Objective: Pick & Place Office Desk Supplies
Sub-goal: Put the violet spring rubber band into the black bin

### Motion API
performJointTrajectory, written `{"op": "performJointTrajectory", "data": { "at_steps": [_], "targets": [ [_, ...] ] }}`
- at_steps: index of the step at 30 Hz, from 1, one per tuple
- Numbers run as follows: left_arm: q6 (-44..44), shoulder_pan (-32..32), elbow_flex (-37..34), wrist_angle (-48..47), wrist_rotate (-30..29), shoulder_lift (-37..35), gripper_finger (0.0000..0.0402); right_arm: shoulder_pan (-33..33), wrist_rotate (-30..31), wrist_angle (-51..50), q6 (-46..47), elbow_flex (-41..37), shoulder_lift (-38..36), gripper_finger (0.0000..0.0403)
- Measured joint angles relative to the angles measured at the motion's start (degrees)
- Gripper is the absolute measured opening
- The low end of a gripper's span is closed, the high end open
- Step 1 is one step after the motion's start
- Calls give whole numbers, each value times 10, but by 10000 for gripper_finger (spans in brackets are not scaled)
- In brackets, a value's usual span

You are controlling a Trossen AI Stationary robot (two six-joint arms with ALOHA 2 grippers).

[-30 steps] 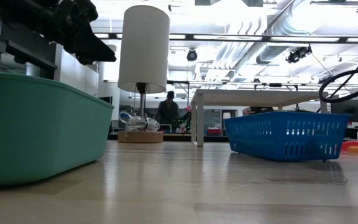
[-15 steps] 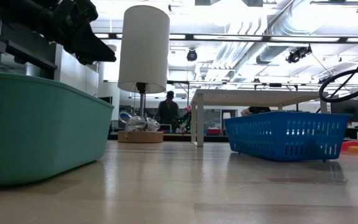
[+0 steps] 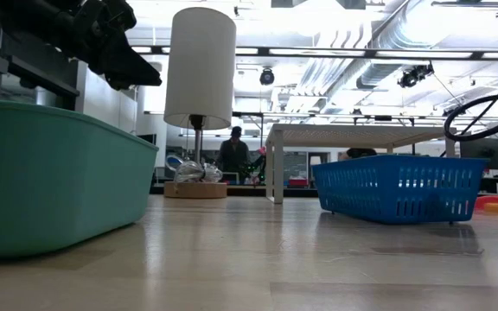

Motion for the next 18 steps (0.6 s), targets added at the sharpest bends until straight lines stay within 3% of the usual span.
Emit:
{"op": "performJointTrajectory", "data": {
  "at_steps": [11, 18],
  "targets": [
    [0, 0, 0, 0, 0, 0, 119, 0, 74, -38, -44, 54, -65, 14],
    [0, 0, 0, 0, 0, 0, 119, 0, 84, -59, -66, 81, -86, 13]
  ]
}}
